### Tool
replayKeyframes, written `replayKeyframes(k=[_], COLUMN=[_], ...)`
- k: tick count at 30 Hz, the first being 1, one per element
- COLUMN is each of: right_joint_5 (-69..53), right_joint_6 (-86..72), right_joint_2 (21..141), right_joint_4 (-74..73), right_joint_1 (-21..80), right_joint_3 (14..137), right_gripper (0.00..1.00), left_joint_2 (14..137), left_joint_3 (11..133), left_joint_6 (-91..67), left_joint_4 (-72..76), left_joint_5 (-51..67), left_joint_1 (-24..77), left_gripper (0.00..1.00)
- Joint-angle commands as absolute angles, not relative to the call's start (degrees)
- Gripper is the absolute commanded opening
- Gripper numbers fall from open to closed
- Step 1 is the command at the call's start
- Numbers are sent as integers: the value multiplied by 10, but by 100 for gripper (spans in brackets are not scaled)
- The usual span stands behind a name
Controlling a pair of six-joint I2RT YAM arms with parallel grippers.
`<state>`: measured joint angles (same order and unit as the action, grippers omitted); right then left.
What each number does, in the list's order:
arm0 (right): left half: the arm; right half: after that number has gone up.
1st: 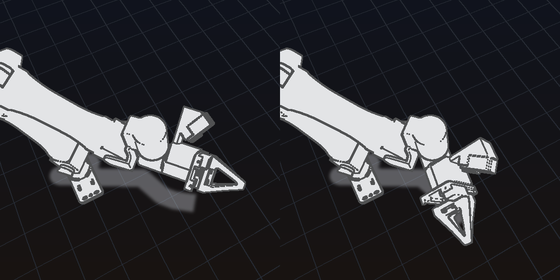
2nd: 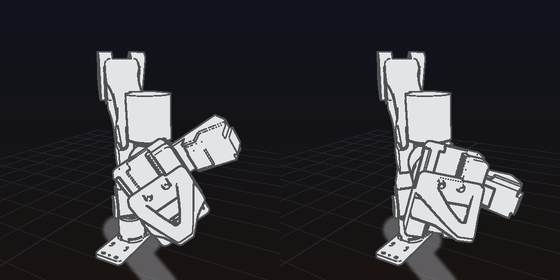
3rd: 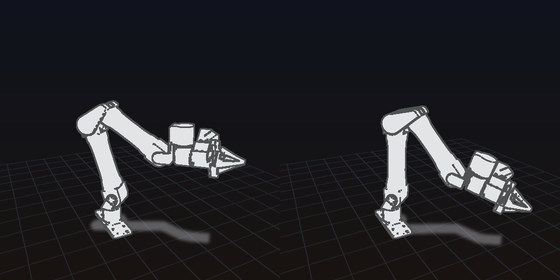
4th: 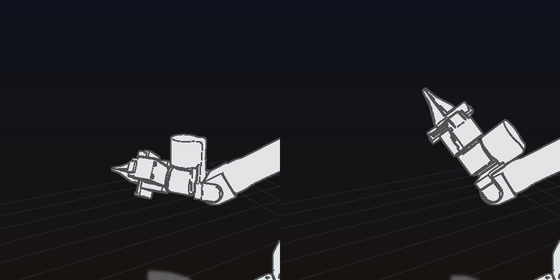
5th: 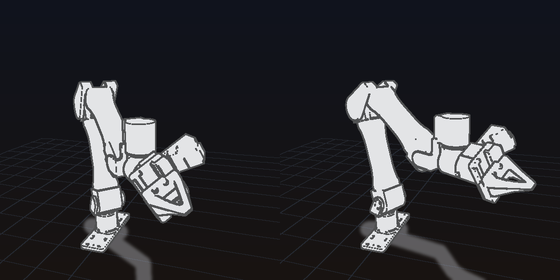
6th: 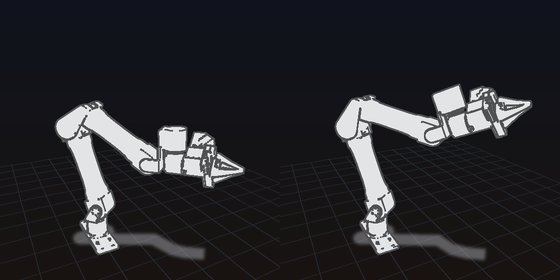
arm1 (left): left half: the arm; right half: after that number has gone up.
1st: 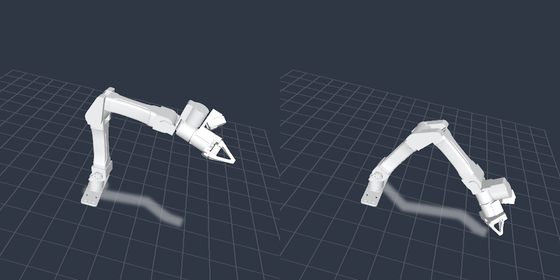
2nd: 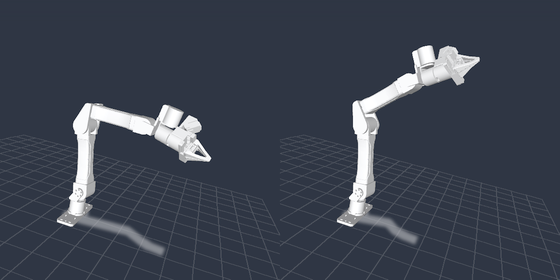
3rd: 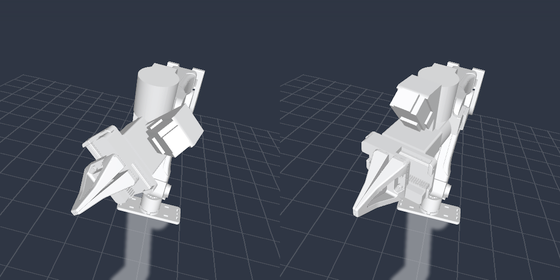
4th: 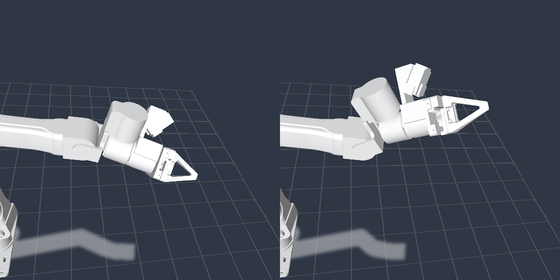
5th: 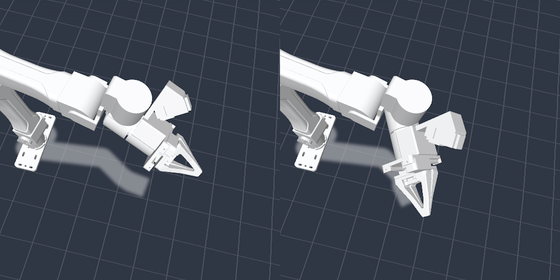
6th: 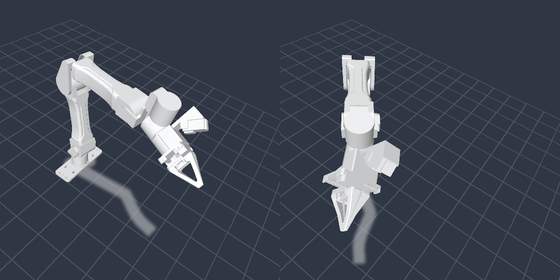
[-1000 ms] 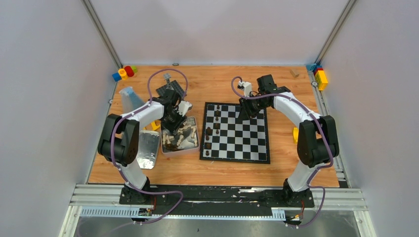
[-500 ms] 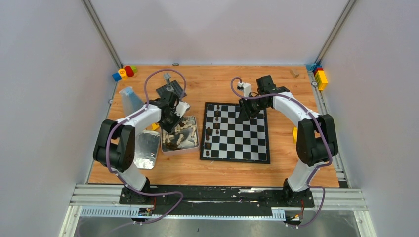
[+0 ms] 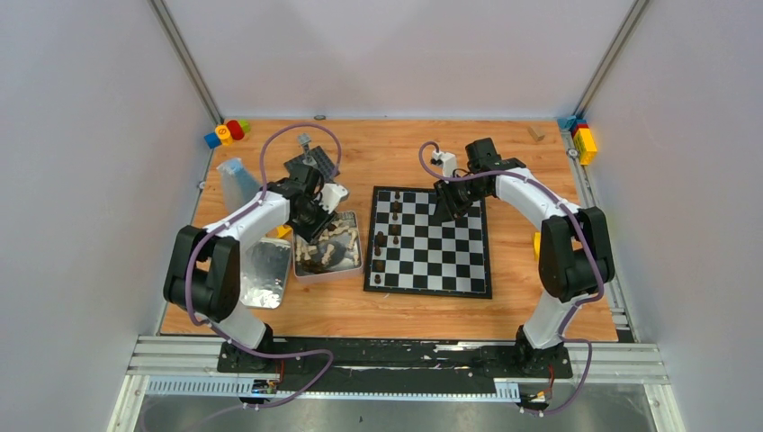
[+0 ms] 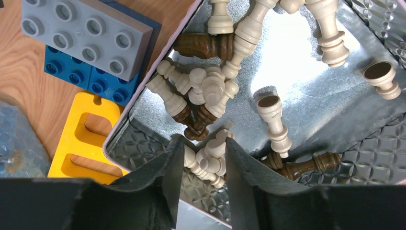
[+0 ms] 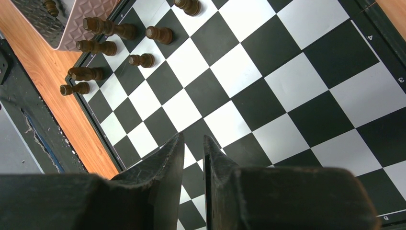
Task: Set up the chess pieces on the board
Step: Pick up the chess piece from the storage box.
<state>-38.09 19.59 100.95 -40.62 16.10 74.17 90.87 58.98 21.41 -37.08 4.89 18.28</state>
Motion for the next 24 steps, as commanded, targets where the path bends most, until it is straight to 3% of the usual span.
replayKeyframes(k=[1,10,24], right_joint_5=[-399,-400,-400], right_joint_6=[207,208,209], right_joint_2=[1010,1015,1024], right_joint_4=[-407,-410,-416], right_joint_1=[165,167,173], right_joint_3=[750,750,757], right_gripper=[22,22,22], left_joint_2=[919,939,915], left_joint_3=[592,591,580], left_joint_6=[241,262,259], left_joint_4=[-360,-346,-346], left_joint_5=[56,50,75], left_joint_1=[182,182,181], left_gripper=[47,50,24])
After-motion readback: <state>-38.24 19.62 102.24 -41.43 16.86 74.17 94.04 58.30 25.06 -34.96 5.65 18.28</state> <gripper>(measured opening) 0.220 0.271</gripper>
